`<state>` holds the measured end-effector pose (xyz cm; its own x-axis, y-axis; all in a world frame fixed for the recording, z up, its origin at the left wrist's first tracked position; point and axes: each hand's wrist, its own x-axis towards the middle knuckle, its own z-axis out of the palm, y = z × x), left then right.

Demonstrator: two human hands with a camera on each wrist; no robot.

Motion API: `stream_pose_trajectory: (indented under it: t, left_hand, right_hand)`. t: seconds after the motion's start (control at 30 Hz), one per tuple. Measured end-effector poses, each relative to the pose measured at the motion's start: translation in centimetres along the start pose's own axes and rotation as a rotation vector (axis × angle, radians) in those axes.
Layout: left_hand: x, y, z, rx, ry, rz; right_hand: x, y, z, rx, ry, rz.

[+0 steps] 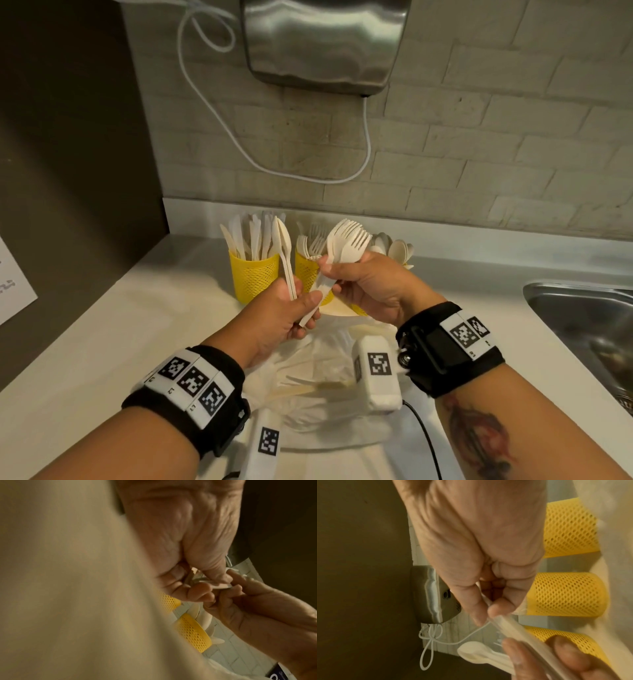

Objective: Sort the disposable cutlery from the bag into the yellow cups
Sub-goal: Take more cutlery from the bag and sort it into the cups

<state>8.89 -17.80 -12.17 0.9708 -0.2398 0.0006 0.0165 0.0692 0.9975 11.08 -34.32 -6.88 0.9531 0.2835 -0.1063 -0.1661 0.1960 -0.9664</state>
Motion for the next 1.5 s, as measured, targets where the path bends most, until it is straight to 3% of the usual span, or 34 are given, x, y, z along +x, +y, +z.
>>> stream_pose_trajectory:
  t: [0.1,0.23,0.43,0.57,0.77,1.03,1.13,1.23,1.33,1.4,1.5]
  left_hand:
    - [0.5,-0.5,0.0,0.023,0.095,0.009]
    - [1.3,-1.5,-0.9,0.044,0.21,-0.005]
    - [1.7,-1.6,-2.4,0.065,0.309,0.008]
    - [1.7,-1.5,-2.8,0.129,0.317,0.026]
    - [1.5,-1.3,-2.5,0.117,0.312,0.04]
    - [1.3,-1.4,-1.7,0.119,0.334,0.043]
    - [1.3,-1.5,-1.7,0.121,0.337,0.041]
    - [1.1,-1.4,-1.8,0.128,0.333,0.038]
    - [1.1,-1.3,-1.9,0.139,0.332,0.027]
    - [1.0,-1.3,-2.0,0.154,0.336,0.024]
    - [0.8,-1.3,-1.9,0.174,0.334,0.007]
  right_hand:
    - [0.8,-1.8,0.3,-0.052,0.136,-0.157]
    - [2.8,-5.6,0.1,-0.321,0.386,-0.361]
    - [6.9,-6.7,0.2,-0.756,0.604,-0.401]
    - [8.2,-6.4,1.3,-0.872,0.543,-0.377]
    - [8.4,-6.5,1.8,-0.731,0.549,-0.415]
    - [9.2,-4.5,0.5,-0.849,0.539,-0.183]
    - [8.7,-3.4,0.8,-1.093,0.444,-0.118]
    - [8.5,-2.7,1.3,-1.25,0.406,-0.192]
    - [8.7,-2.6,1.3,-1.094,0.407,-0.247]
    - [8.6,-2.7,1.3,-1.1,0.403,-0.437]
    - [9.0,-2.1,1.1,-1.447,0.264,-0.814]
